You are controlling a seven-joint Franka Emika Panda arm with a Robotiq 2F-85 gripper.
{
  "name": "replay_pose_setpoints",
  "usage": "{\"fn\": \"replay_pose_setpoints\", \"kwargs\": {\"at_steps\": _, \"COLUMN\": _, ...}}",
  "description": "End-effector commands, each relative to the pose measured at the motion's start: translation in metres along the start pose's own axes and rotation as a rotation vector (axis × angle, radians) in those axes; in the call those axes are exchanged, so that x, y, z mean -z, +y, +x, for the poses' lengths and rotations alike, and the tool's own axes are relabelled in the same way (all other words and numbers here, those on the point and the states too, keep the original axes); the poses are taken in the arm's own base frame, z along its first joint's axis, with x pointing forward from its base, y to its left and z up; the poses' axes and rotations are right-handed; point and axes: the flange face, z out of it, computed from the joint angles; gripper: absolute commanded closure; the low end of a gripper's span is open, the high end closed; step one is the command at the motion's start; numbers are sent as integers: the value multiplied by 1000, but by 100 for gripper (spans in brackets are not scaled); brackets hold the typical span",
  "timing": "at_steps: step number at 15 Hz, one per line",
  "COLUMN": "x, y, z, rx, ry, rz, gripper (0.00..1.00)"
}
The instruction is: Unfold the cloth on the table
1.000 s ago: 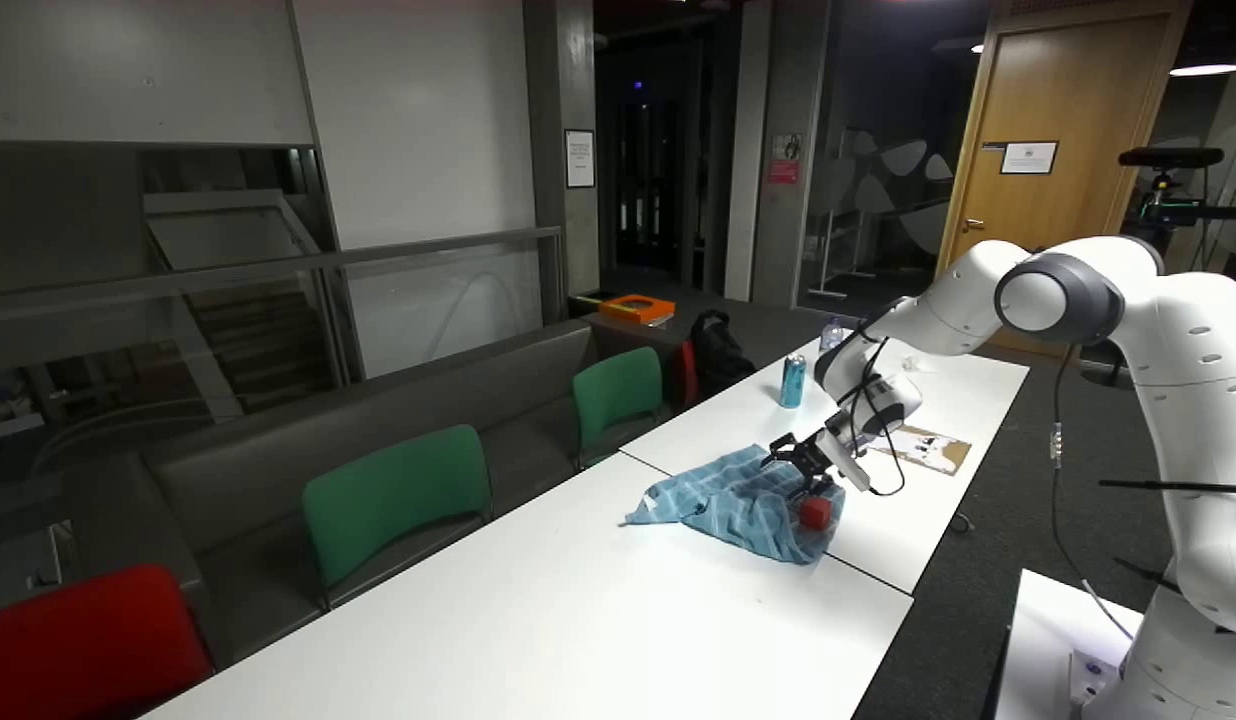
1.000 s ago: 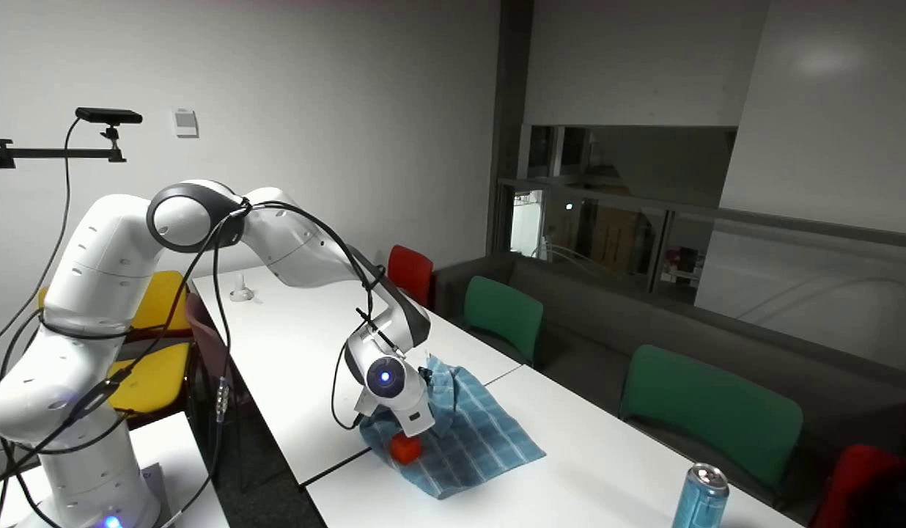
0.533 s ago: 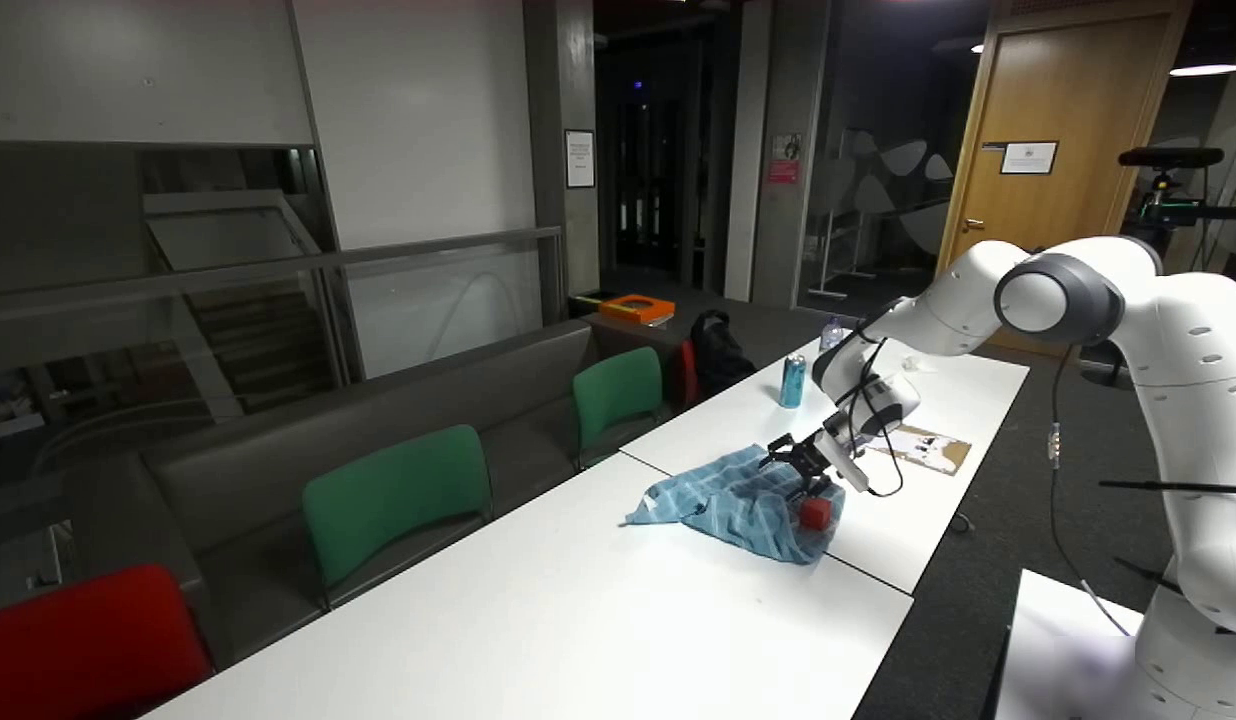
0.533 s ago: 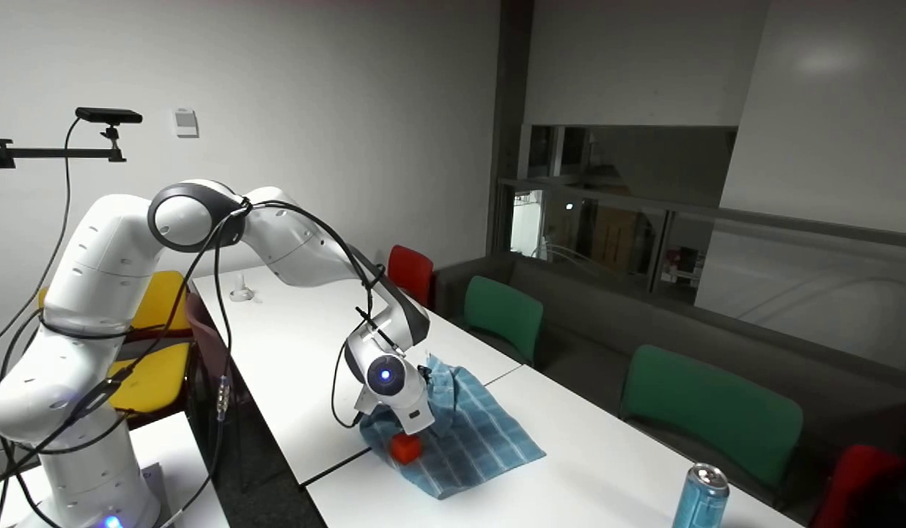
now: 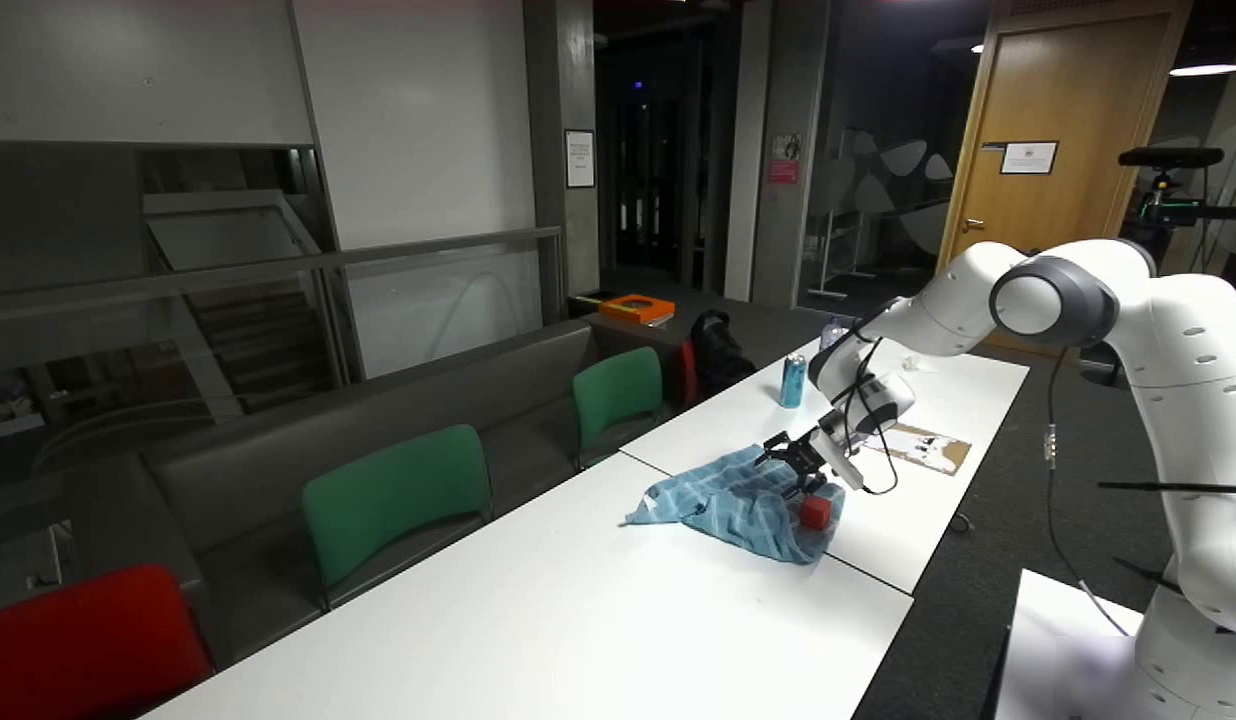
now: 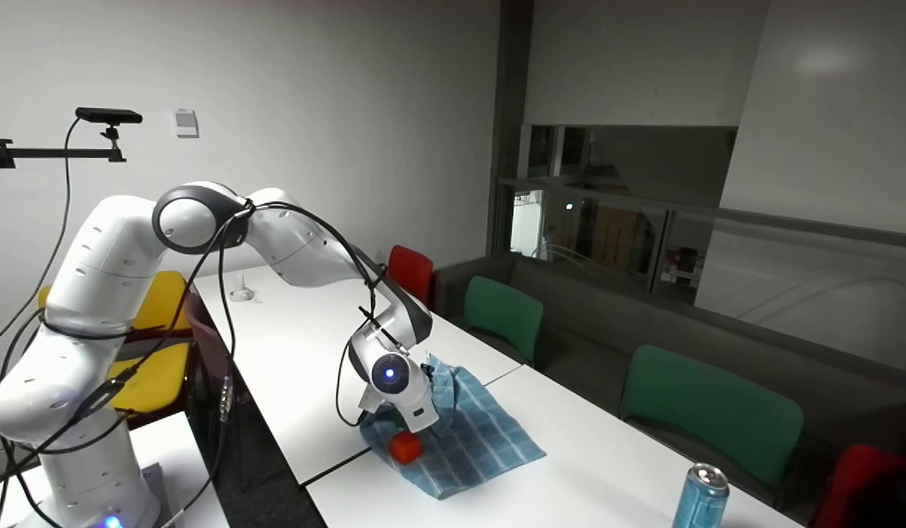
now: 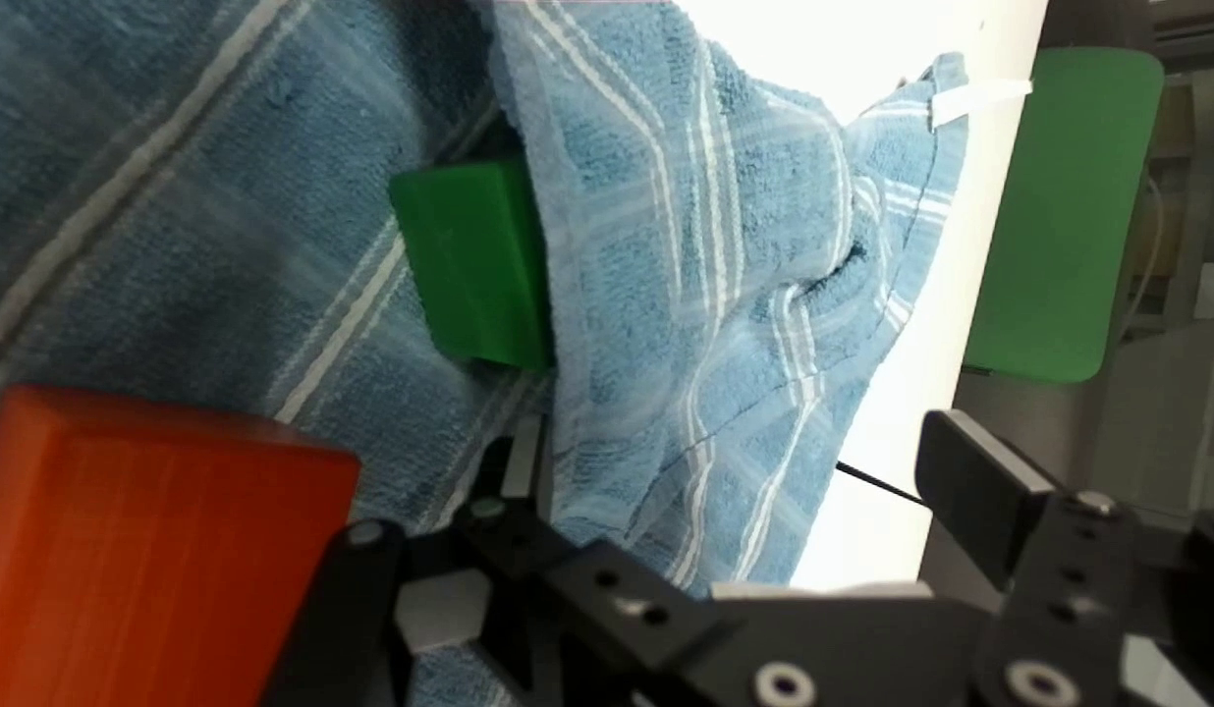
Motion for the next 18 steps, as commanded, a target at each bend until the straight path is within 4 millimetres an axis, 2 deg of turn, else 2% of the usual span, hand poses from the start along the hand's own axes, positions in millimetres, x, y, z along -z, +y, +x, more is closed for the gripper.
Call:
{"fn": "replay_pose_setpoints", "kwargs": {"at_steps": 1, "x": -10, "y": -5, "z": 9, "rx": -11, "ry": -17, "rz": -10, "gripper": 0}}
{"fn": "replay_pose_setpoints", "kwargs": {"at_steps": 9, "x": -23, "y": -3, "z": 15, "rx": -33, "ry": -33, "rz": -51, "gripper": 0}}
{"fn": "replay_pose_setpoints", "kwargs": {"at_steps": 10, "x": -24, "y": -4, "z": 16, "rx": -31, "ry": -33, "rz": -54, "gripper": 25}}
{"fn": "replay_pose_setpoints", "kwargs": {"at_steps": 12, "x": -25, "y": -5, "z": 16, "rx": -25, "ry": -36, "rz": -60, "gripper": 33}}
{"fn": "replay_pose_setpoints", "kwargs": {"at_steps": 14, "x": -26, "y": -7, "z": 17, "rx": -22, "ry": -38, "rz": -65, "gripper": 51}}
{"fn": "replay_pose_setpoints", "kwargs": {"at_steps": 18, "x": -24, "y": -9, "z": 18, "rx": -18, "ry": -40, "rz": -73, "gripper": 80}}
